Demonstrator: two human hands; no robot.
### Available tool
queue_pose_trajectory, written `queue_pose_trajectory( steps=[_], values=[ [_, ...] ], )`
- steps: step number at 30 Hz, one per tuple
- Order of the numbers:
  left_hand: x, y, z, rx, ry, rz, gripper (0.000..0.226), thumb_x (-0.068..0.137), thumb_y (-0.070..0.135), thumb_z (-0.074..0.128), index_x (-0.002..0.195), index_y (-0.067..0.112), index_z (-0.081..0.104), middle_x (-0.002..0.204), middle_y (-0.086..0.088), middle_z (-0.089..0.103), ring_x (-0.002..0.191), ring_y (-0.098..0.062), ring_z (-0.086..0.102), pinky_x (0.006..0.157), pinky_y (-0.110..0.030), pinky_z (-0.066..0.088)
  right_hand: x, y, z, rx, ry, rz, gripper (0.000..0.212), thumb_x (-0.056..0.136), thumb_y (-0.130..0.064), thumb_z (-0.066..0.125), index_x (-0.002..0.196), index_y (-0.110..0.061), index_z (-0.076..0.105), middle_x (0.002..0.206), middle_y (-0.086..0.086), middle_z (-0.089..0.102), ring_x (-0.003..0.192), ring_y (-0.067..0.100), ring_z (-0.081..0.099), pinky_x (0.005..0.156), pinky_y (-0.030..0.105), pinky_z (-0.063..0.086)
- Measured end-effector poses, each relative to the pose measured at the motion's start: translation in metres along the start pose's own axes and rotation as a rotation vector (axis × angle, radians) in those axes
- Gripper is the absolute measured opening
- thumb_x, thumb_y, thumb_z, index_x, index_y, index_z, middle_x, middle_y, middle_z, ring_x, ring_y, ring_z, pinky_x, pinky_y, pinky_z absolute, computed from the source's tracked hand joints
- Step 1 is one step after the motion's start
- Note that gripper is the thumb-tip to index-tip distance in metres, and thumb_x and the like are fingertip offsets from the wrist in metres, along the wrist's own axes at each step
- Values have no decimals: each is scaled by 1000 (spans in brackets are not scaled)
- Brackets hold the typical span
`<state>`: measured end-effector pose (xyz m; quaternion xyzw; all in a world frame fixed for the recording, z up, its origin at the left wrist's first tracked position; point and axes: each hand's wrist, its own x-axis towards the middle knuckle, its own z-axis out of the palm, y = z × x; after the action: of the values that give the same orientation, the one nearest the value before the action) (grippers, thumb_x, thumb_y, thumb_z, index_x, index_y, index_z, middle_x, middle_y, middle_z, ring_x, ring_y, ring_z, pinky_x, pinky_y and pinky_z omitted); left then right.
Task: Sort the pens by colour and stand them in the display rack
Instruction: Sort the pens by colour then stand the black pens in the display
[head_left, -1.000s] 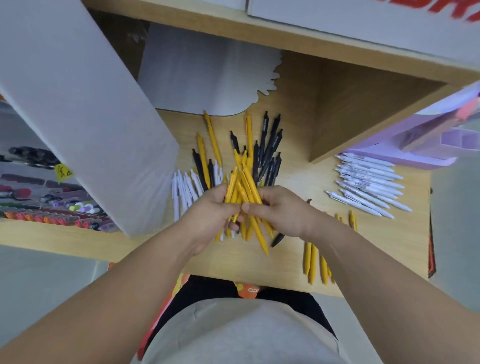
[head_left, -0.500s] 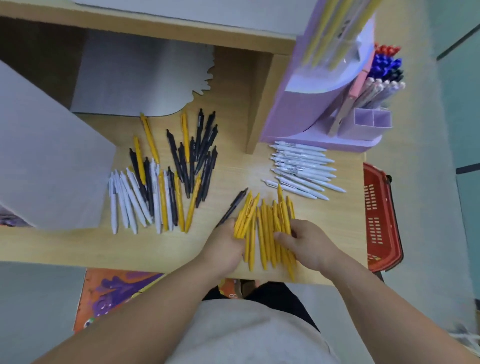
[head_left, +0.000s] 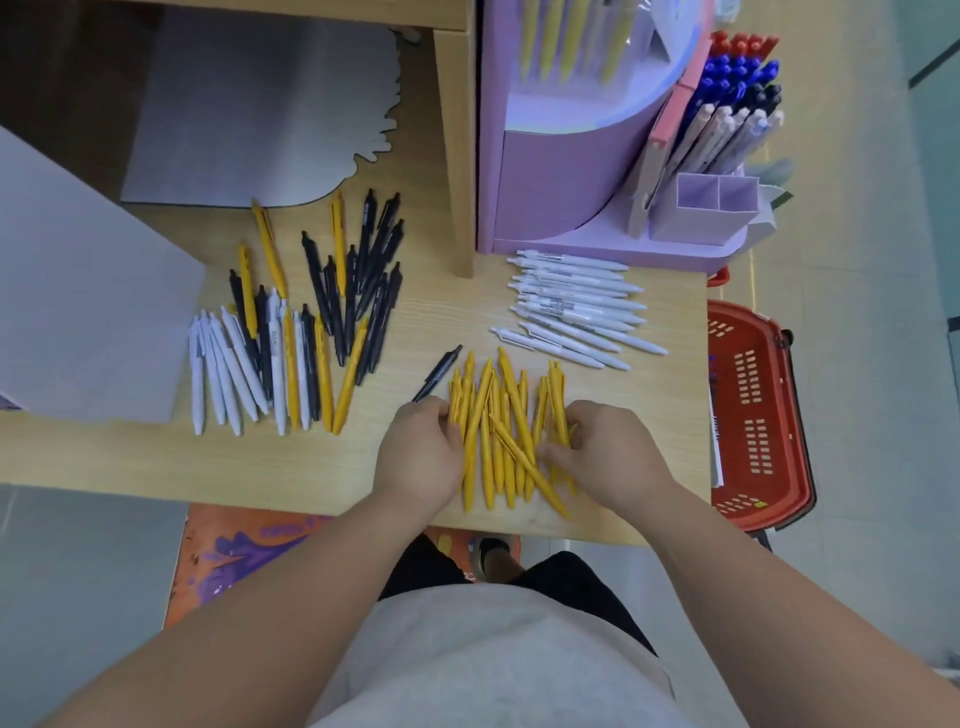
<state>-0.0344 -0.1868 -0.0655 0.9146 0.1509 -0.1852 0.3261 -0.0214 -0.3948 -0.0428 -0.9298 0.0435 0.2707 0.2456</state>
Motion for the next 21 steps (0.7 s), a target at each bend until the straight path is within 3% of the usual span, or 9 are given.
queue_pose_trajectory(
  steps=[4, 7, 11, 13, 16, 19, 21],
  values=[
    [8, -1, -3, -21, 38, -15, 23, 95, 23, 57, 115, 13, 64, 99, -3, 66, 85, -16, 59, 71, -24, 40, 1, 14, 2, 25, 29, 21, 25, 82, -39, 75, 89, -21, 59, 67, -7, 57, 70, 19, 57, 57, 29, 38],
    [13, 2, -2, -23, 45, -9, 26, 91, 32, 64, 110, 14, 63, 91, -2, 64, 82, -17, 58, 67, -26, 38, 3, 13, 9, 68, 72, 53, 42, 83, -44, 73, 115, -21, 58, 80, -3, 64, 81, 20, 61, 65, 31, 46],
    [14, 5, 2, -42, 33, -36, 42, 84, 34, 73, 117, 13, 60, 98, -5, 65, 90, -20, 60, 70, -28, 43, 7, 7, 19, 87, 115, 94, 55, 82, -51, 71, 123, -17, 55, 87, 0, 64, 86, 21, 61, 69, 33, 48],
    [14, 7, 5, -85, 21, -37, 46, 82, 34, 75, 120, 14, 59, 100, -4, 66, 94, -21, 63, 75, -30, 49, 6, 2, 21, 107, 131, 110, 61, 78, -57, 72, 120, -17, 53, 88, -1, 63, 86, 21, 61, 68, 33, 47],
    [15, 10, 9, -100, 25, -33, 52, 83, 36, 75, 126, 14, 58, 103, -4, 66, 96, -20, 63, 79, -30, 50, 0, -1, 19, 128, 211, 122, 58, 70, -65, 73, 99, -22, 48, 86, -4, 56, 76, 17, 56, 63, 33, 45],
    [17, 11, 9, -111, 28, -32, 51, 84, 36, 74, 127, 14, 58, 99, -3, 66, 95, -20, 62, 78, -29, 48, -8, 0, 20, -44, 76, 34, 52, 64, -67, 75, 81, -24, 52, 82, -8, 53, 73, 12, 53, 61, 32, 45],
    [16, 9, 8, -123, 22, -28, 47, 84, 37, 73, 124, 15, 59, 90, 0, 65, 88, -19, 62, 76, -31, 50, -11, -1, 23, -123, -14, -14, 42, 66, -59, 77, 81, -24, 59, 85, -8, 56, 78, 13, 55, 64, 31, 47]
  ],
)
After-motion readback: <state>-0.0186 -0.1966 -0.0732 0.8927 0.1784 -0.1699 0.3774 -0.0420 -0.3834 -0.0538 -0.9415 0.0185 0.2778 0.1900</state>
